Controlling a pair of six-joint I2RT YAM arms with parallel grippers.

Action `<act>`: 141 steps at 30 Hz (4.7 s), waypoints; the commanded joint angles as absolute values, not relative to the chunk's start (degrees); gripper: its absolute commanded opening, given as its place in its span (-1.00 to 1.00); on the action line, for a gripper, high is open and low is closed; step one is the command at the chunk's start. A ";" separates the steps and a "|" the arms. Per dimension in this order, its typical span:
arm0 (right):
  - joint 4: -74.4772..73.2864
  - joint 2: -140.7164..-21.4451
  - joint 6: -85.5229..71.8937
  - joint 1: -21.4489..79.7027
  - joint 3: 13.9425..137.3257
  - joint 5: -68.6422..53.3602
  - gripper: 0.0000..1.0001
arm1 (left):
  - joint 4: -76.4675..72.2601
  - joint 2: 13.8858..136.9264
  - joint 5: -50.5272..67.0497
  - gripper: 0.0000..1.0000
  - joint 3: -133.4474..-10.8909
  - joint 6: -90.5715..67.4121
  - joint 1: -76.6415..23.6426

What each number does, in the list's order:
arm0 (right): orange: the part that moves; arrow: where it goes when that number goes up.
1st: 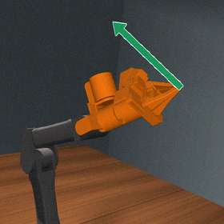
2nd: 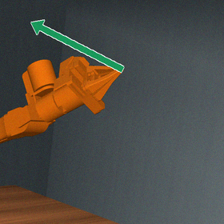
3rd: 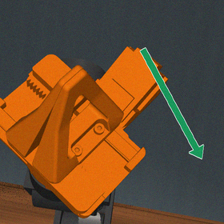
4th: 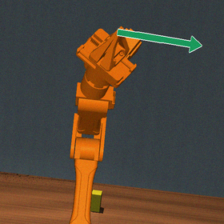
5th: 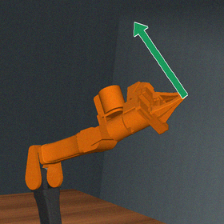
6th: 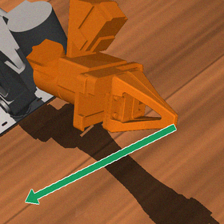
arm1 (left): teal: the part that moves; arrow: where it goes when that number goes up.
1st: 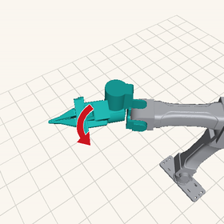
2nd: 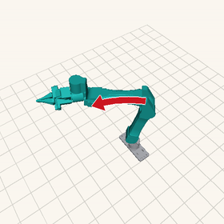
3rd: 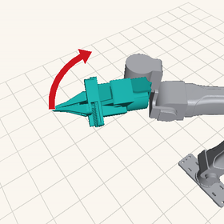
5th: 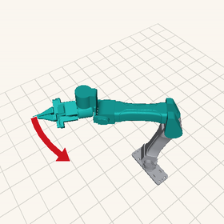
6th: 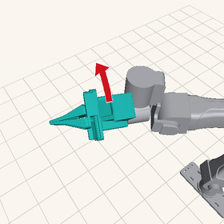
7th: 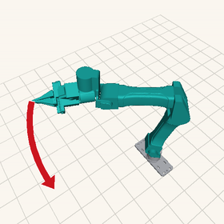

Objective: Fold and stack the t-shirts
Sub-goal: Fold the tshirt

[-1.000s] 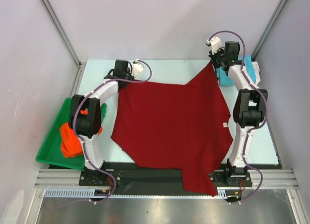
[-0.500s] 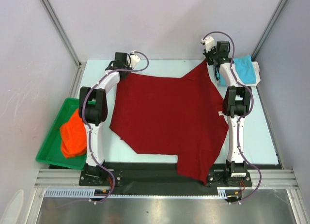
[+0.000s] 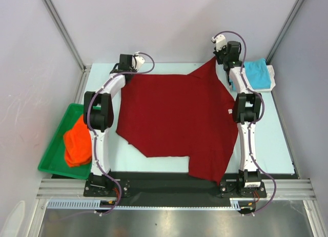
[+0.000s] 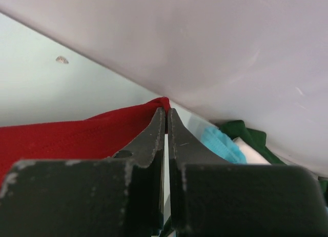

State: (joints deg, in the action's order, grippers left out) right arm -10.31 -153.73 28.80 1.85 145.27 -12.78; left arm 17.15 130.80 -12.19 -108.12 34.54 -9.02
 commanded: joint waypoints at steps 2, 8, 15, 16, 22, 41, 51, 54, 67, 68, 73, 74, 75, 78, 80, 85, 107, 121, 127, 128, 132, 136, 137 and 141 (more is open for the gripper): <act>-3.96 -155.30 26.90 1.41 149.50 -11.60 -1.00 | 13.63 132.01 -15.55 -0.99 -111.18 35.42 -7.74; -6.67 -153.73 26.98 1.32 148.72 -11.77 -1.00 | 15.55 131.57 -13.19 -0.99 -111.80 36.04 -7.65; -10.72 -142.23 30.85 0.62 135.54 -14.06 -1.00 | 22.67 124.55 -3.27 -0.99 -107.58 35.51 -7.91; -11.16 -140.90 31.02 0.44 134.05 -14.24 -1.00 | 23.37 122.97 -2.21 -0.99 -106.45 35.68 -7.91; -18.44 -134.14 31.81 0.44 129.03 -16.34 -1.00 | 24.17 117.70 1.21 -0.99 -101.79 36.47 -7.74; -22.41 -105.57 29.97 0.44 96.78 -19.77 -1.00 | 18.99 105.91 5.89 -0.99 -85.17 38.06 -6.68; -23.03 -95.37 28.83 0.44 86.05 -19.95 -1.00 | 18.89 104.86 6.06 -0.99 -84.38 36.12 -5.62; -23.38 -93.35 28.92 0.44 84.03 -19.95 -1.00 | 19.34 104.33 6.76 -0.99 -83.41 36.12 -5.62; -24.70 -85.97 27.42 0.44 75.59 -20.92 -1.00 | 21.27 103.71 7.38 -0.99 -78.32 35.95 -5.62; -24.70 -85.52 27.33 0.44 75.06 -21.00 -1.00 | 21.10 103.80 7.21 -0.99 -77.96 35.95 -5.62; -25.05 -82.53 26.63 0.44 70.94 -21.27 -1.00 | 20.74 104.15 6.77 -0.99 -76.29 35.95 -5.62; -25.05 -81.92 26.46 0.44 70.41 -21.36 -1.00 | 20.66 104.32 6.68 -0.99 -75.94 35.95 -5.62; -25.05 -81.57 26.46 0.44 69.97 -21.36 -1.00 | 20.65 104.50 6.51 -0.99 -75.59 36.21 -5.62; -25.22 -81.12 26.02 0.53 68.82 -21.88 -1.00 | 20.04 104.94 6.15 -0.99 -74.01 37.09 -5.62; -25.40 -80.95 25.93 0.61 68.21 -22.15 -1.00 | 19.86 105.55 5.63 -0.99 -73.39 37.09 -5.62; -25.58 -80.42 25.84 0.97 66.80 -22.59 -1.00 | 18.99 105.56 5.19 -0.99 -70.76 37.62 -5.19; -26.63 -79.37 27.07 1.58 54.94 -24.61 -1.00 | 20.91 104.24 4.57 -0.92 -67.50 39.38 -4.57; -26.10 -79.89 25.40 1.67 55.45 -25.58 -1.00 | 27.85 97.91 9.84 0.04 -70.92 37.18 -7.03; -25.75 -80.59 25.40 1.76 57.74 -25.31 -1.00 | 29.44 99.74 13.27 0.11 -75.58 31.48 -8.88; -25.49 -80.86 25.14 1.76 58.09 -25.31 -1.00 | 30.75 100.80 12.92 0.07 -76.46 29.55 -8.88; -25.49 -81.39 24.70 1.84 59.32 -25.58 -1.00 | 34.10 103.01 12.92 0.00 -79.54 26.64 -8.26; -26.19 -81.30 25.49 1.67 59.76 -24.87 -1.00 | 41.53 105.80 16.41 0.07 -85.58 21.11 -6.07; -26.28 -81.47 25.58 1.58 59.85 -24.87 -1.00 | 41.57 107.04 17.22 0.07 -87.61 19.79 -5.72; -26.54 -81.74 25.66 1.50 60.12 -25.05 -1.00 | 45.35 109.42 21.45 -0.05 -92.90 16.70 -4.48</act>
